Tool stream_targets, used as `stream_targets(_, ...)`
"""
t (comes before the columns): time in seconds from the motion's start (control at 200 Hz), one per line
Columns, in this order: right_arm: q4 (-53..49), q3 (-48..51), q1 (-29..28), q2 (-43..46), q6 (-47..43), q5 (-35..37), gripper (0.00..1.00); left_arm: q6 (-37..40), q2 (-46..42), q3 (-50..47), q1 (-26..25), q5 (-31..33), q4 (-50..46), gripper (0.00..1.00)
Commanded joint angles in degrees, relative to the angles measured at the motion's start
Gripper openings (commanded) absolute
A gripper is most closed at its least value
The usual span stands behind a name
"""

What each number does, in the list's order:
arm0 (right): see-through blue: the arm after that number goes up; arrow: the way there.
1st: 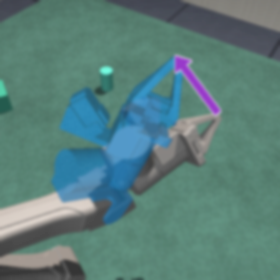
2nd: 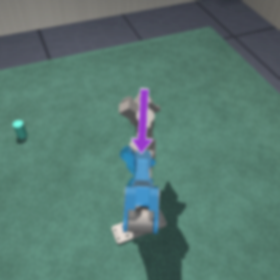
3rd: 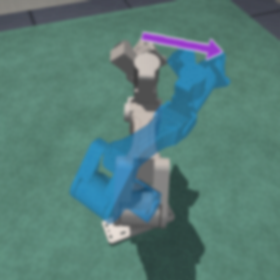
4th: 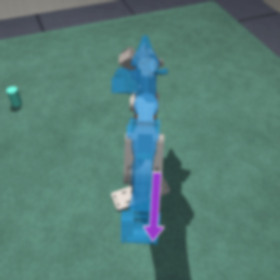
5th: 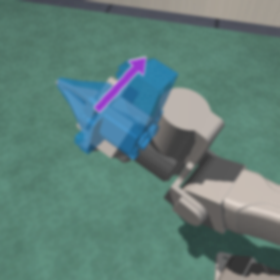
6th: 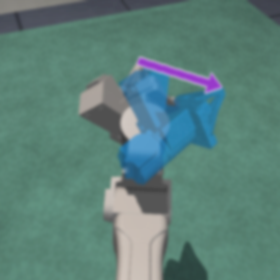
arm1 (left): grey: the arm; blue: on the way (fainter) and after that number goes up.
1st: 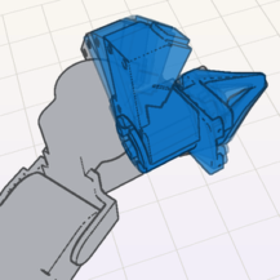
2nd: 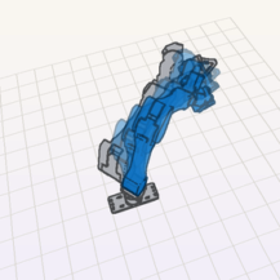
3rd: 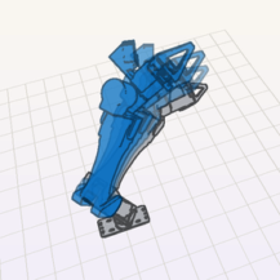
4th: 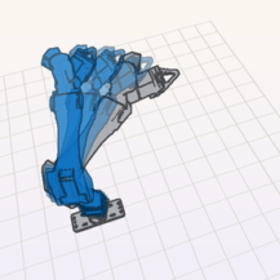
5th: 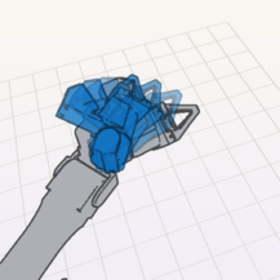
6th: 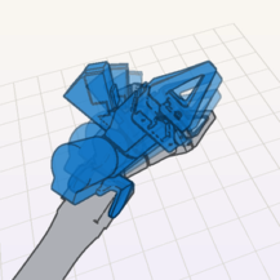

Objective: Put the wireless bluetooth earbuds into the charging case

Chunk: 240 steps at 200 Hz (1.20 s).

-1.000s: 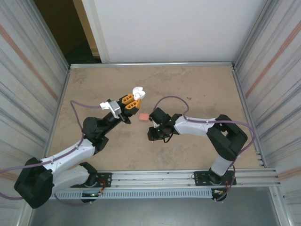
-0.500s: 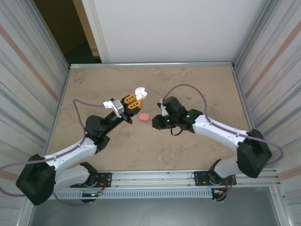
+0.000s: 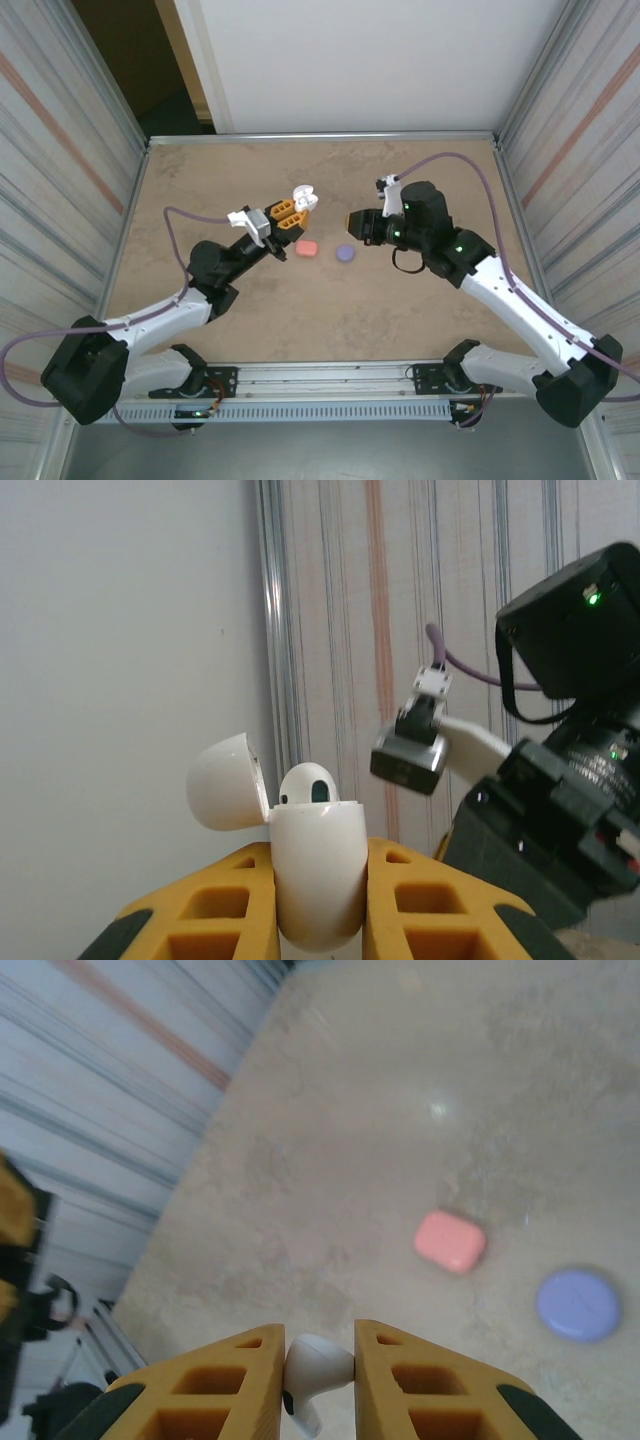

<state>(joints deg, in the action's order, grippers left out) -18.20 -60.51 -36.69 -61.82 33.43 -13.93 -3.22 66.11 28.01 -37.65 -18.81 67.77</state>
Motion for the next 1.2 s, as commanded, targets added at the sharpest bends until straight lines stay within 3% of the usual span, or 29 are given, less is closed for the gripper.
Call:
stream_targets(0.0, 1.96, -3.92, 0.30, 1.53, -2.74, -1.51, 0.23, -0.78, 0.49, 2.04, -0.40, -0.44, 3.50, 0.00)
stream_targets(0.446, 7.33, -13.46, -0.41, -4.10, -3.70, -7.02, 0.23, -1.49, 2.11, 2.62, -0.36, -0.96, 4.40, 0.00)
stream_targets(1.198, 10.90, -17.62, -4.50, -10.88, -4.70, -5.93, 0.23, -1.79, 1.87, 2.31, -0.36, -0.91, 4.93, 0.00)
